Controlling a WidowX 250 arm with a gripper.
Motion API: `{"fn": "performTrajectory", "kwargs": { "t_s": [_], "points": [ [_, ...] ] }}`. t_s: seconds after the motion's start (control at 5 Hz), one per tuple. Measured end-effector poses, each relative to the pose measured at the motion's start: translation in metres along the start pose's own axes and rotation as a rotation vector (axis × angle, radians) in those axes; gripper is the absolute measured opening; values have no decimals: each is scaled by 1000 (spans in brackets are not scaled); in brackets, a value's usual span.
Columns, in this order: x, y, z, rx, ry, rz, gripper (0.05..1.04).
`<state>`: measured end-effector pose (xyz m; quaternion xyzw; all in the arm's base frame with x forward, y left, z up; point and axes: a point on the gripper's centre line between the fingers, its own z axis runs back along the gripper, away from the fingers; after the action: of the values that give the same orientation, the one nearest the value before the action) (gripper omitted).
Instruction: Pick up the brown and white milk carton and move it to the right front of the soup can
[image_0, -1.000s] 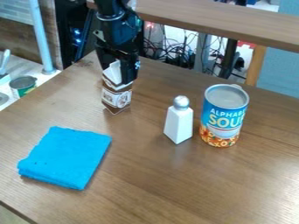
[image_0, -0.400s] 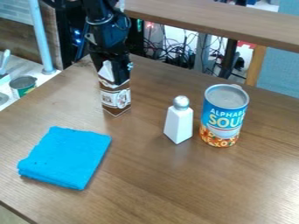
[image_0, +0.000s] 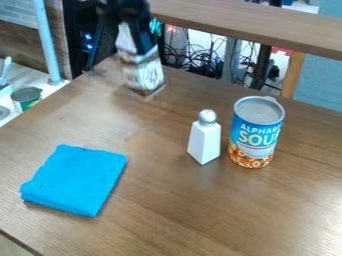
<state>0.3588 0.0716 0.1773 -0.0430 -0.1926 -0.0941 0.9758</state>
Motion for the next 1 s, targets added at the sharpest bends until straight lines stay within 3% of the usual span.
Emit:
{"fn": "performTrajectory", "kwargs": {
  "t_s": [0.2, 0.4, 0.6, 0.8, 1.0],
  "points": [
    [-11, -39, 33, -60, -60, -43, 821],
    [-22, -89, 38, -197, -90, -141, 821],
    [-24, -136, 26, -276, -77, -220, 821],
    [-19, -184, -2, -302, -39, -261, 821],
    [-19, -227, -38, -263, 28, -325, 821]
  ]
}}
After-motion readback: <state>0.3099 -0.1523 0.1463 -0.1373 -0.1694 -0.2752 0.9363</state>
